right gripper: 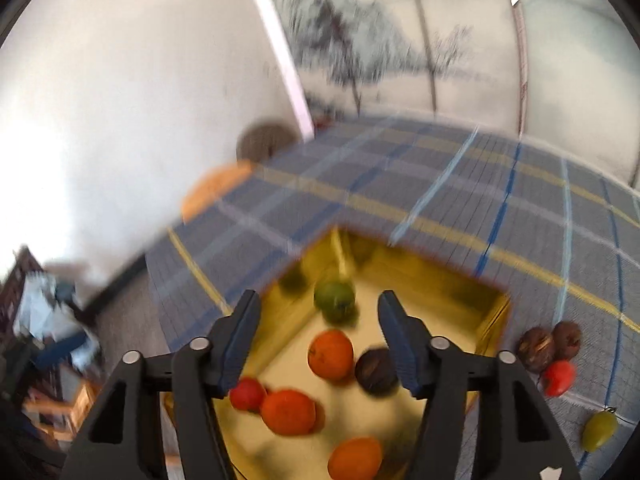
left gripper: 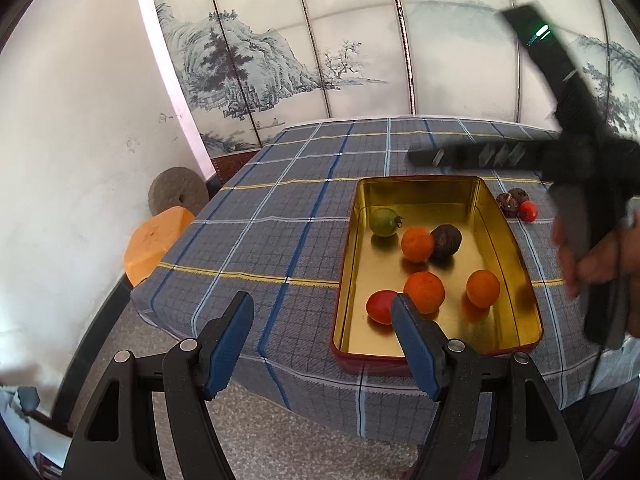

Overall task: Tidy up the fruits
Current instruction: 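Carry the orange in the right gripper over the tin and release it, then grasp a brown round fruit with the left gripper while the right gripper grasps the yellow-green fruit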

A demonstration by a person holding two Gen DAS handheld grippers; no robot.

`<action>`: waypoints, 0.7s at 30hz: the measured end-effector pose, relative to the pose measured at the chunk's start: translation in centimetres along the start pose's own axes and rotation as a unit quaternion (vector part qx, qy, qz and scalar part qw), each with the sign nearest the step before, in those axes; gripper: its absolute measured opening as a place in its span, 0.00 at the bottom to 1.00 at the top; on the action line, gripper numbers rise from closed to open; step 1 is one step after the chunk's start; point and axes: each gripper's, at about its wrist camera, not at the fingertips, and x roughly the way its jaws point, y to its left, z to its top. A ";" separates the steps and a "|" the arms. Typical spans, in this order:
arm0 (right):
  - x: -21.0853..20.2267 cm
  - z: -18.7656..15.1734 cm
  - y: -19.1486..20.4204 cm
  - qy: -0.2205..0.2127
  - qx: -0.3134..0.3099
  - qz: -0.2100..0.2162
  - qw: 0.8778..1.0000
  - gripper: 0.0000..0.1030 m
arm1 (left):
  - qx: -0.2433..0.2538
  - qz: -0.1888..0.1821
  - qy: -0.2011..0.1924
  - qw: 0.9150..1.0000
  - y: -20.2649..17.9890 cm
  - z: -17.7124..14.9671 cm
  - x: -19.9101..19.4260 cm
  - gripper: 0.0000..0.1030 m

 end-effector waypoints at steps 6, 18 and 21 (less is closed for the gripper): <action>-6.0 -0.1 -2.8 -0.077 0.019 -0.029 0.996 0.62 | 0.009 -0.002 0.001 1.000 -0.6 0.1 -0.3 0.70; -13.5 -8.8 -16.3 -0.025 0.034 -0.271 0.962 0.64 | 0.080 -0.032 -0.013 0.996 -5.5 1.7 -1.9 0.70; -14.6 -11.3 -19.9 0.011 0.041 -0.330 0.943 0.64 | 0.105 -0.048 -0.015 0.993 -7.6 2.7 -1.8 0.70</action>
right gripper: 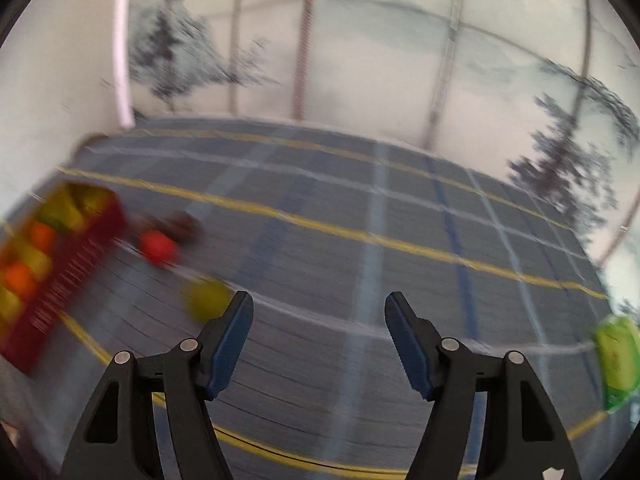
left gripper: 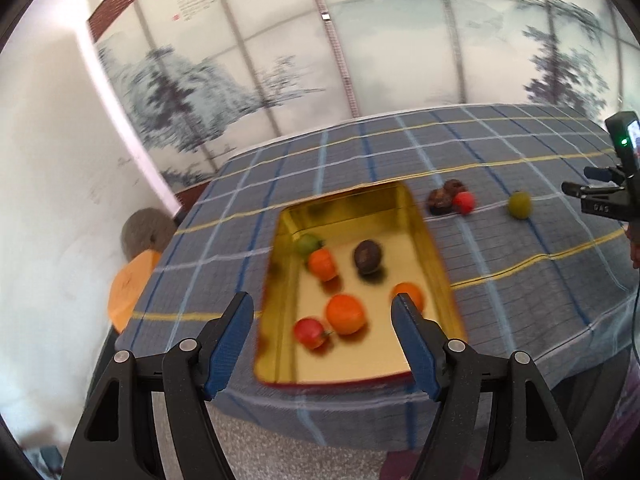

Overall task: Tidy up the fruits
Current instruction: 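Grasp a brown round fruit with the left gripper while the right gripper grasps the yellow-green fruit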

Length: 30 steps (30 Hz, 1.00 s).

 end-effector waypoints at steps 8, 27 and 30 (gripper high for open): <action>2.8 -2.9 -6.5 0.049 0.084 0.001 0.995 0.64 | 0.036 -0.101 0.018 0.994 -4.4 5.9 3.0 0.69; 2.7 -3.3 -7.1 0.043 0.114 0.064 0.990 0.67 | 0.322 -0.305 0.129 0.887 -11.9 13.4 19.6 0.50; 2.9 -3.3 -7.3 0.046 0.118 0.066 0.990 0.67 | 0.336 -0.302 0.134 0.882 -12.1 13.2 21.1 0.50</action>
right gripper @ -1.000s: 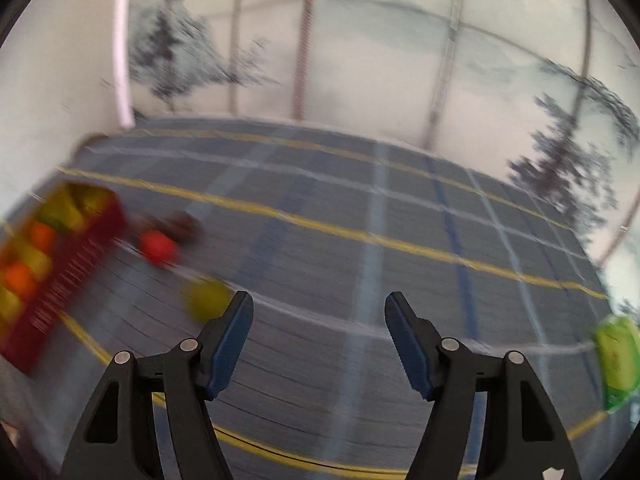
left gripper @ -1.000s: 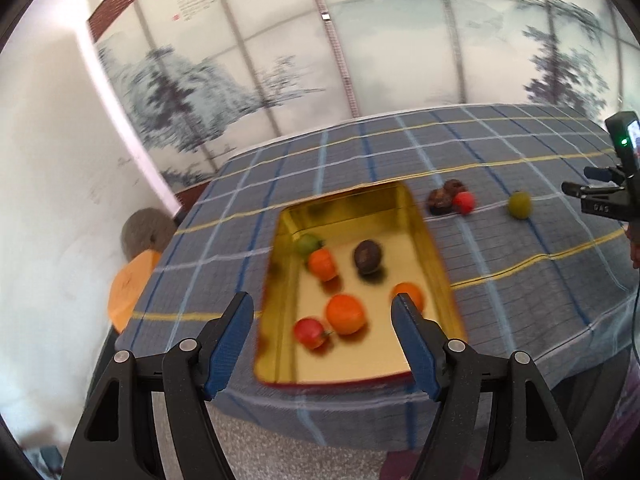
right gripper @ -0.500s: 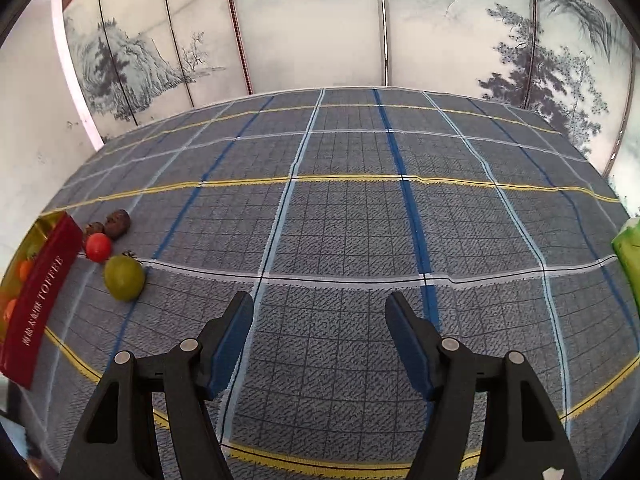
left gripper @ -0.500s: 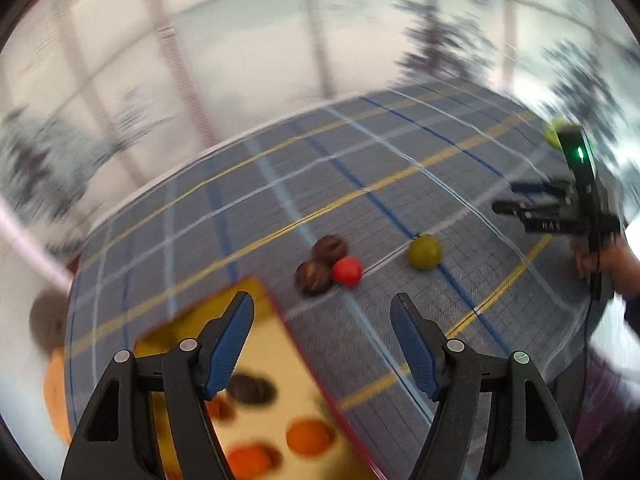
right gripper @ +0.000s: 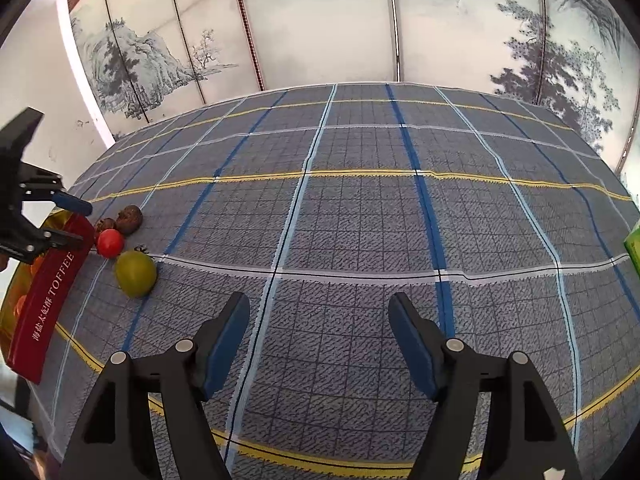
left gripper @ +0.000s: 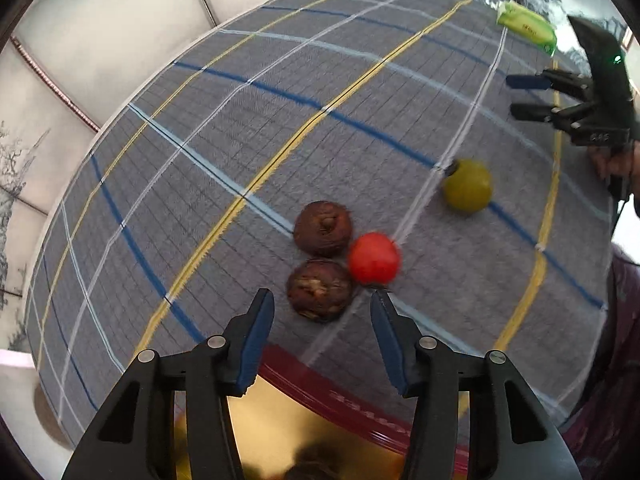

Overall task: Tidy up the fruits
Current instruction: 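Grasp a brown round fruit with the left gripper while the right gripper grasps the yellow-green fruit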

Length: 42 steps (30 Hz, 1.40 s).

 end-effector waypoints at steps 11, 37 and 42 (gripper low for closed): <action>0.7 0.1 0.3 0.015 -0.009 -0.005 1.000 0.75 | -0.006 -0.041 -0.010 0.999 1.4 0.6 1.3 0.39; 1.6 2.1 9.3 0.006 -0.135 0.111 0.985 0.78 | -0.287 0.045 -0.143 0.946 -8.2 -6.8 -11.8 0.38; 3.9 2.3 12.7 0.029 -0.189 0.109 0.975 0.64 | -0.320 0.069 -0.135 0.935 -9.0 -9.7 -13.5 0.38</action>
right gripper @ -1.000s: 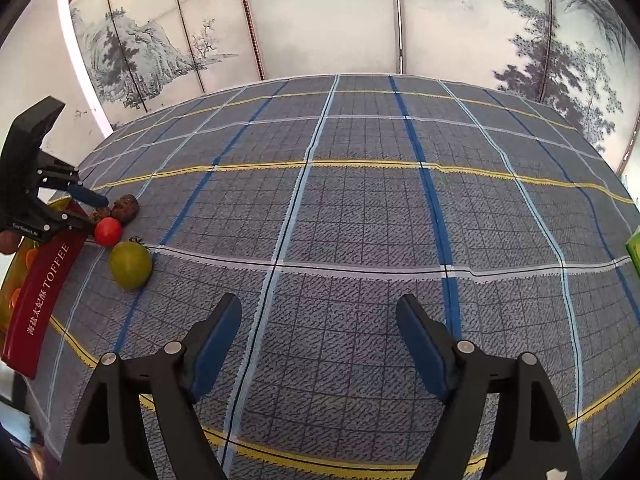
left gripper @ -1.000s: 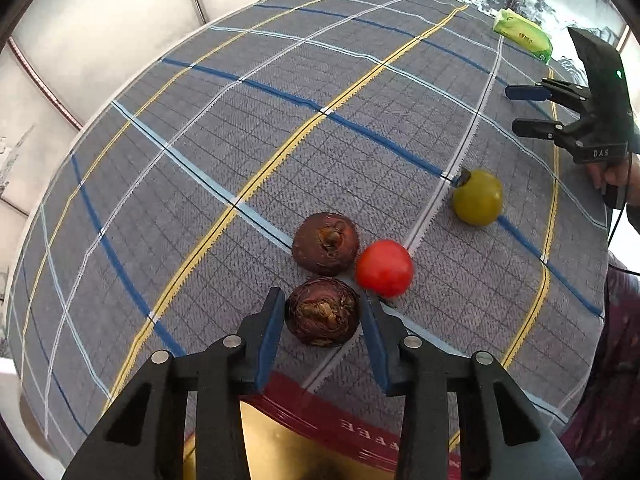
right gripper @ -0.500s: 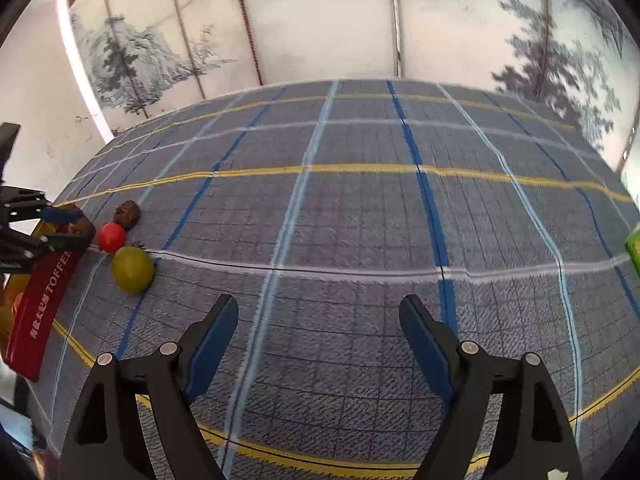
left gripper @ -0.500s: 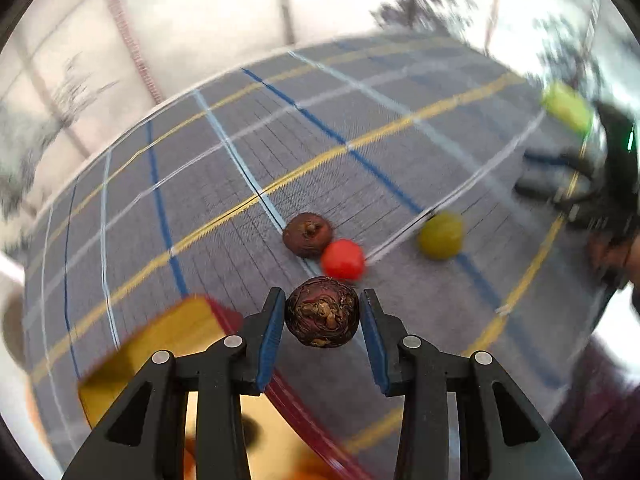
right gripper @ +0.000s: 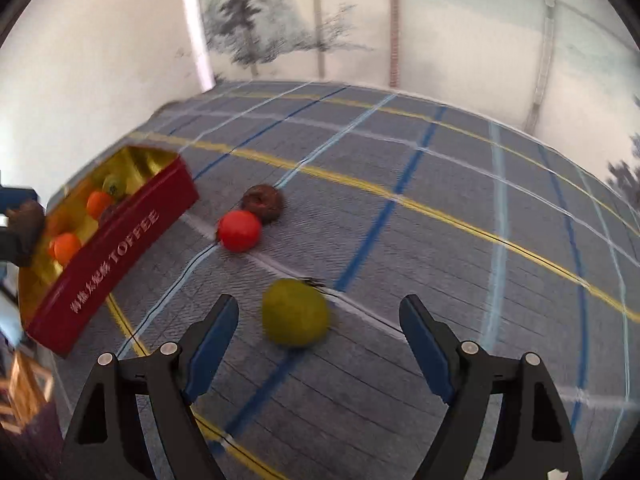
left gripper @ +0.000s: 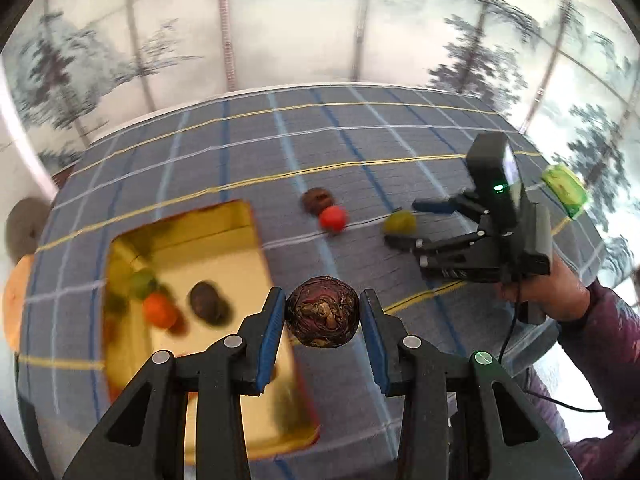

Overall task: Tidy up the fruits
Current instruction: 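Grasp a brown round fruit with the left gripper while the right gripper grasps the yellow-green fruit, then carry the brown fruit in the left gripper over the tin and release it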

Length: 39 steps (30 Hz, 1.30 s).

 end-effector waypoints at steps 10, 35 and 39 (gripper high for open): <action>-1.9 -2.2 -2.0 -0.021 0.073 -0.044 0.996 0.31 | -0.051 0.074 -0.020 0.996 3.8 -4.3 -3.7 0.38; -2.5 -4.2 -6.2 0.005 0.137 -0.118 0.984 0.32 | -0.095 0.092 -0.032 0.991 6.7 -6.8 -2.5 0.38; -2.5 -4.2 -6.2 0.006 0.136 -0.119 0.984 0.32 | -0.098 0.093 -0.031 0.990 7.2 -6.9 -2.2 0.38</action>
